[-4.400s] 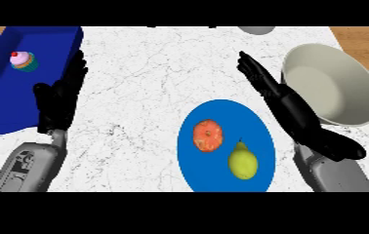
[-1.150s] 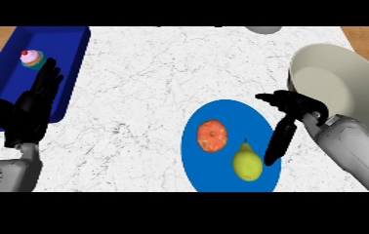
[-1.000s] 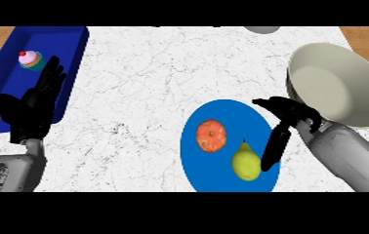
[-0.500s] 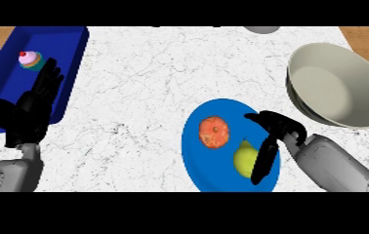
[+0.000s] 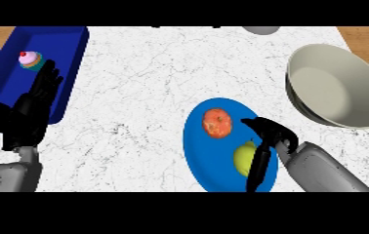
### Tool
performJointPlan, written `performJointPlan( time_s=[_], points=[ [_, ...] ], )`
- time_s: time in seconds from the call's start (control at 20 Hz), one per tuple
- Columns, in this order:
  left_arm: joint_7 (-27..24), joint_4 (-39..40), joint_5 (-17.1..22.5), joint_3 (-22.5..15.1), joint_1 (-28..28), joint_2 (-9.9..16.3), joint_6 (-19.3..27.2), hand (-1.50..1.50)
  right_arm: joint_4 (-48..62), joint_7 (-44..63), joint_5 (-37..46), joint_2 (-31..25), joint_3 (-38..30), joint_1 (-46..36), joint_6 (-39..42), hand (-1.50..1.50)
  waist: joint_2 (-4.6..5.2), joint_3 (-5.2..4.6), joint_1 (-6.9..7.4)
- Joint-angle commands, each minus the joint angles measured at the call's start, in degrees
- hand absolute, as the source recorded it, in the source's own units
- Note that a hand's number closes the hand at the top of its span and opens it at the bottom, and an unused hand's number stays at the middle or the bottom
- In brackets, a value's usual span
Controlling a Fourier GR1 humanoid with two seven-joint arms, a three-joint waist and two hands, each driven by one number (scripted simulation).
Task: Pick the pear from the plate and place it in the bowl
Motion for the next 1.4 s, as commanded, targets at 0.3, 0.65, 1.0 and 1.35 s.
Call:
performJointPlan(
  time_s=[0.3,0.65,1.0,1.35],
  points=[
    [-0.5,0.9,-1.3,0.5,0.0,-0.9,-0.6,0.00,6.4,-2.4,2.3,5.6,-0.4,1.7,2.4,1.50,0.49,0.34,0.20],
    [-1.9,-0.2,-2.2,-0.3,1.0,-1.9,-0.5,0.00,11.1,-5.5,6.9,9.1,-0.2,0.8,-0.3,1.50,0.56,0.36,0.85],
    [-1.2,0.2,-1.3,1.6,0.0,-1.1,-1.5,0.00,7.2,-13.1,19.1,5.0,1.0,2.1,-3.5,1.50,0.36,0.36,0.08],
    [-1.8,1.3,-1.6,1.9,2.5,-1.0,-1.3,0.00,-14.8,-37.0,33.4,-9.0,8.6,0.1,-5.3,1.50,-0.51,0.48,-1.62]
  ],
)
